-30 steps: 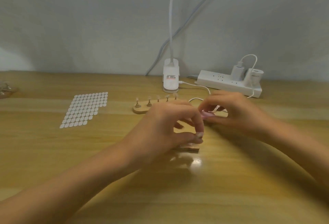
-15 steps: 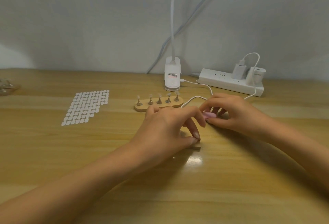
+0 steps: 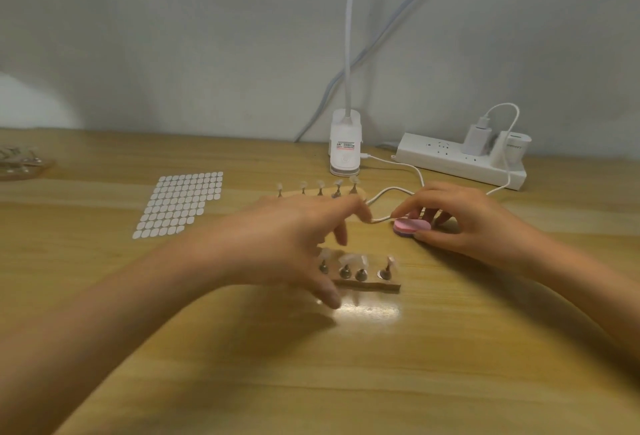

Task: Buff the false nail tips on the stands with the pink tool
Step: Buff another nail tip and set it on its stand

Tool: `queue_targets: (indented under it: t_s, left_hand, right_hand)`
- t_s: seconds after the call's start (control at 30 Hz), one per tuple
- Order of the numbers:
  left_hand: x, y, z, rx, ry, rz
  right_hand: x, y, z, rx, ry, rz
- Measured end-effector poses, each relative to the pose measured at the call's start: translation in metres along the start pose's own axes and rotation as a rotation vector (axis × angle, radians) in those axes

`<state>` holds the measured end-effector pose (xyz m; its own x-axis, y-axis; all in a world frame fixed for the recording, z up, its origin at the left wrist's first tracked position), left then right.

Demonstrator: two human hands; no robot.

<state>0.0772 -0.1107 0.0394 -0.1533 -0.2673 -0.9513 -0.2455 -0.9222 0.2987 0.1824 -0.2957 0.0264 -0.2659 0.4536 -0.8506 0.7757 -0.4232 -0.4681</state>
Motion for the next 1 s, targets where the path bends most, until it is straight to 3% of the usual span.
queue_targets:
  t_s: [0.2, 0.43, 0.6, 0.8, 0.87, 1.0]
  left_hand:
    - [0.007, -0.017, 0.013, -0.071, 0.076, 0.152]
    - [0.015, 0.036, -0.002, 0.017, 0.391, 0.093]
    - [0.02, 0.041, -0.012, 0.042, 0.443, 0.154]
    - [0.017, 0.059, -0.001, 0.259, 0.574, 0.037]
    - [0.006, 0.055, 0.004, 0.287, 0.579, 0.232]
    - [-0.015, 0.025, 0.004, 0.14, 0.577, 0.659]
  right_hand:
    - [-0.003, 0.0, 0.0, 0.046, 0.002, -0.082]
    - [-0.006, 0.005, -0.001, 0.074, -0.043, -0.142]
    - [-0.017, 0.002, 0.003, 0.069, -0.173, -0.295]
    - [-0.032, 0.0, 0.005, 0.011, -0.164, -0.353]
    - [-0.038, -0.003, 0.005, -0.007, -0.086, -0.45]
    - [-0.043, -0.023, 0.005, -0.107, 0.141, -0.546]
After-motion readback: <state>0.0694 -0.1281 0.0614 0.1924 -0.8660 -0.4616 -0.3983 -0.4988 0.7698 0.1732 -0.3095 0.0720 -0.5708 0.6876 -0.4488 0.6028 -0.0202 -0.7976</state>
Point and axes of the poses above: each hand's wrist, its own z-axis away from the middle knuckle, its own x-axis out of the palm, y = z × x, the point moved 5 cm from there along -z, towards the middle knuckle, and after that the axes turned 1 degree about -z, right-handed, at the moved point
